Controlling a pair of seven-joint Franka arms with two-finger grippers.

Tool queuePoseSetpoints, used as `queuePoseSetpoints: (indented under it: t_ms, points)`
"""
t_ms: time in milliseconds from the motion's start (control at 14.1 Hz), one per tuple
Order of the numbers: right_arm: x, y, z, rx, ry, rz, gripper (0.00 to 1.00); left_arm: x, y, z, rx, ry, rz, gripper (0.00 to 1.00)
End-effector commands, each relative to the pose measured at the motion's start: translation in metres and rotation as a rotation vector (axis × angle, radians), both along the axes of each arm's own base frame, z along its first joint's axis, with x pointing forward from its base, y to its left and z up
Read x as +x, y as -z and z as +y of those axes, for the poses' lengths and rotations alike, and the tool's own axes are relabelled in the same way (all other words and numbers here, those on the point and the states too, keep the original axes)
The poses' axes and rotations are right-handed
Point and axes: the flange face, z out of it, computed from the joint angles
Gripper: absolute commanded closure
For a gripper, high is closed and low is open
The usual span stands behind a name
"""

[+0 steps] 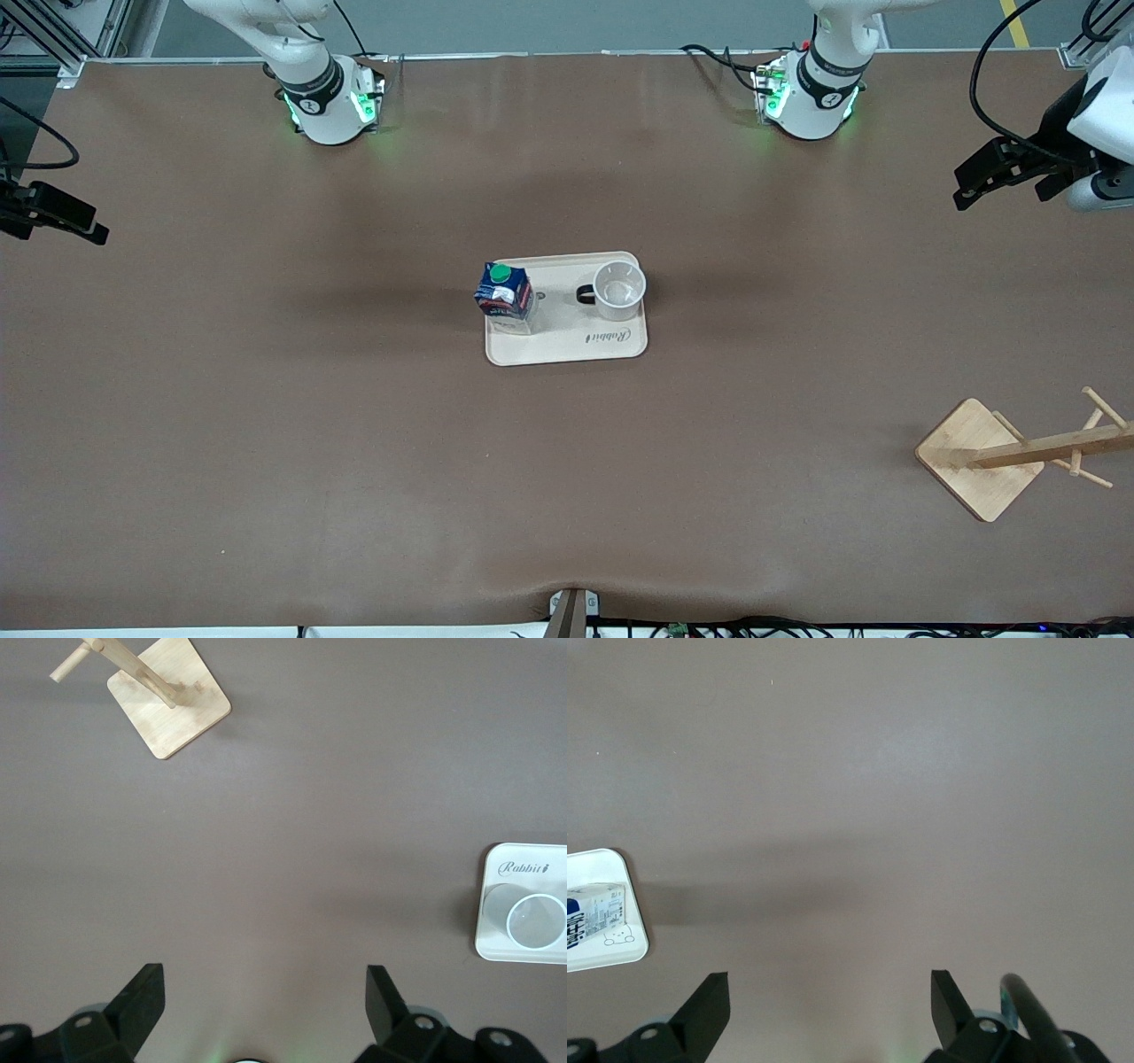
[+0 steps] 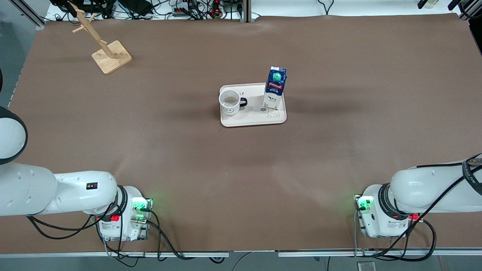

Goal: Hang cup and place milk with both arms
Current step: 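Move the left gripper from rest toward the white mug on the tray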

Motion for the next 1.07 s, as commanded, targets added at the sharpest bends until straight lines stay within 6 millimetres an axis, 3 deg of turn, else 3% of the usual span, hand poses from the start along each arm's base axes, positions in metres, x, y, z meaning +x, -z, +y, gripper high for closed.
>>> queuePoseSetpoints:
  t_ms: [0,355,710,995]
  points:
    - [-0.004,-0.005,-0.003,-0.013,0.004,-0.004,0.0,0.001,-0.004,0.0,0.007,0.01,0.005,0.0]
    - [-0.004,-0.004,-0.005,-0.011,0.011,-0.001,0.0,0.017,0.01,-0.012,0.003,0.035,0.027,0.0]
    - [-0.004,-0.004,-0.004,-0.009,0.007,0.001,0.0,0.035,0.064,-0.089,0.003,0.146,0.122,0.0]
    - [-0.003,-0.003,-0.004,-0.01,0.01,0.001,0.0,0.037,0.112,-0.168,0.001,0.285,0.174,0.0]
